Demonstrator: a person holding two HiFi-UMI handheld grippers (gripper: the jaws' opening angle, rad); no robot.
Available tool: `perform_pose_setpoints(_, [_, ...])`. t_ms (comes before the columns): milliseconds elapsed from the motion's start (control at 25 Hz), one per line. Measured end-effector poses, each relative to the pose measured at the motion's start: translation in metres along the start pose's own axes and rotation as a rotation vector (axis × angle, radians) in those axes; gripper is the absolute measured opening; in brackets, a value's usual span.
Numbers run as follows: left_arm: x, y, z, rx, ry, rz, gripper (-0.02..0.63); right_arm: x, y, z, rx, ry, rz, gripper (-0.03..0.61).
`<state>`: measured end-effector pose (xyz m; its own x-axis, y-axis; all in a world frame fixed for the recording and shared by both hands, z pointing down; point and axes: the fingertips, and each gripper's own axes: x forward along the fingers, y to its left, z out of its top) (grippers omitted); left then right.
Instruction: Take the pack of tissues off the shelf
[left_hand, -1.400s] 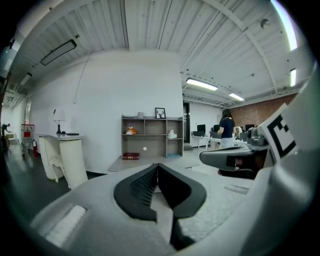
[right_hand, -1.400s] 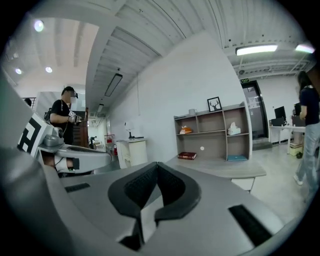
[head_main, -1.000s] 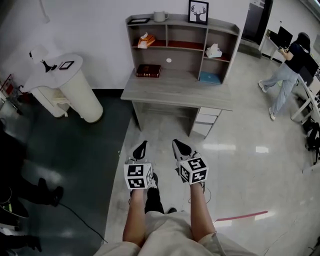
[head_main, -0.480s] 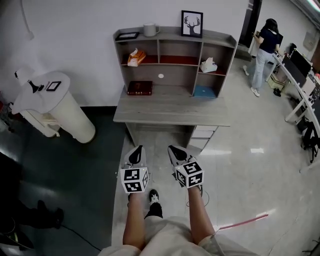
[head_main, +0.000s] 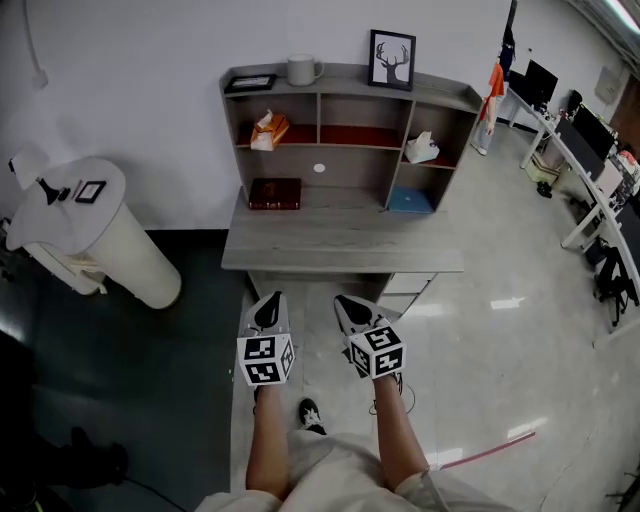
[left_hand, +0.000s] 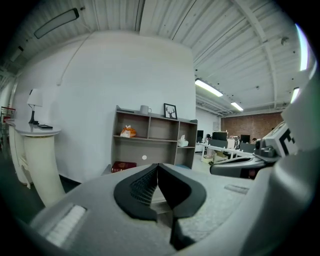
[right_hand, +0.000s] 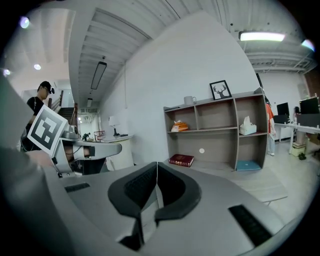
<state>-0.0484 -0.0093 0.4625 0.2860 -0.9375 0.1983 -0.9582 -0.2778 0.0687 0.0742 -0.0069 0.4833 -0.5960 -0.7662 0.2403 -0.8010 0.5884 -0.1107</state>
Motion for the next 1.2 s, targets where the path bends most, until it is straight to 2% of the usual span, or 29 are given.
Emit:
perform_pose_setpoints(280, [0.034,0.037,0.005,0.036,0.004,-0.037,0.009,0.058,-0.001,-0.001,0.032,-0.004,-0.007,0.017])
perform_pose_setpoints(440, [0.045,0.050,0.007,0.016,0.006,-0.055,0.009,0.067,-0.001,0.001,0.040,-0.003,-0.024,0.017])
perform_pose_setpoints(680, [0.051,0.056,-0.012,-0.009,0.029,-0.068,0.010,0.069,-0.019,-0.009,0.052,0.020,-0.080,0.017])
perform_pose_setpoints(800, [0.058,0.068,-0.015,-0.011,0.035,-0.053,0.010,0.081,-0.029,-0.008,0.055,0.022,-0.090,0.018])
perform_pose_setpoints(960, [0.069,0.086,-0.012,-0.016,0.023,-0.012,0.010,0.100,-0.035,-0.012,0.045,0.034,-0.058,0.017])
perform_pose_setpoints(1200, [0.100,0.122,0.010,-0.003,0.006,0.056,0.010,0.149,-0.052,0.004,0.072,0.021,-0.020,0.018])
